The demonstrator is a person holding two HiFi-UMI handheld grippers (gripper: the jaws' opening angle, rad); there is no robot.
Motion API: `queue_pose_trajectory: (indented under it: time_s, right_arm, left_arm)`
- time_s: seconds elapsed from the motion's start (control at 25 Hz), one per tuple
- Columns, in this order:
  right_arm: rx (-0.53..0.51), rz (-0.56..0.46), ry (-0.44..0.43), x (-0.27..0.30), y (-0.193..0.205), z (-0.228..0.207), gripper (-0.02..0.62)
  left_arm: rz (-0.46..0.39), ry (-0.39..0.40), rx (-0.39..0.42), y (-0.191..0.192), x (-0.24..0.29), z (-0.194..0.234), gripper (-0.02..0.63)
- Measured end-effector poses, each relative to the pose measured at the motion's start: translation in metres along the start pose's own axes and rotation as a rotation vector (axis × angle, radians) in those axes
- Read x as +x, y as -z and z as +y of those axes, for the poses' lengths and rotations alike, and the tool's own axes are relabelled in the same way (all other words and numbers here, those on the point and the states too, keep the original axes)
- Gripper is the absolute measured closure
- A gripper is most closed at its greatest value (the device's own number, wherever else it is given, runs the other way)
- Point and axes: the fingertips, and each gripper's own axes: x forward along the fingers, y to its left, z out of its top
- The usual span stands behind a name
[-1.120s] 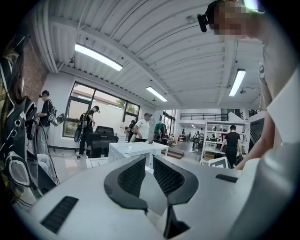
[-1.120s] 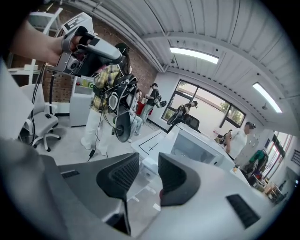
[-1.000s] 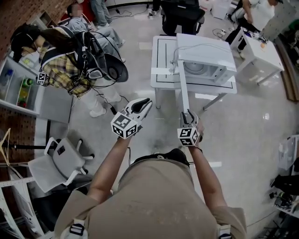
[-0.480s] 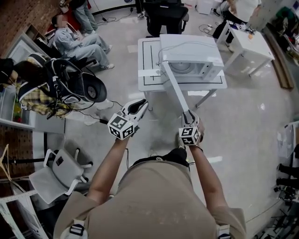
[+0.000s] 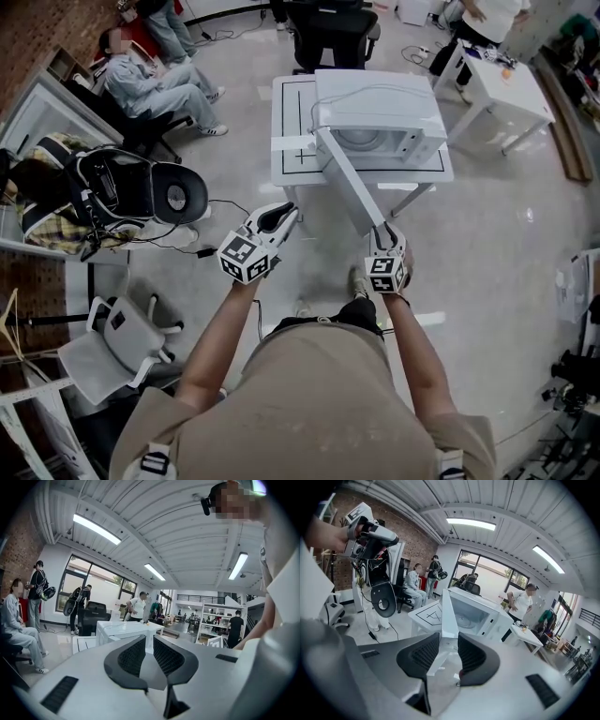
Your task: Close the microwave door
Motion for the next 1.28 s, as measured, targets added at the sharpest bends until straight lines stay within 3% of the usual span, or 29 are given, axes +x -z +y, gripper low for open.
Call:
queue_pose_trajectory:
  time_s: [0.68, 1.28]
  right_arm:
    - [-0.002, -0.038, 0.062, 0.034, 0.002, -0.084, 0.462]
    - [-0.036, -0.102, 0.023, 0.085, -0.003, -0.151, 0.462]
  left_arm:
    - [0.028, -0.027, 0.001, -0.006, 0.070, -0.001, 0.566]
    - [0.043, -0.090, 0.000, -0.015, 0.142, -0.003, 0.566]
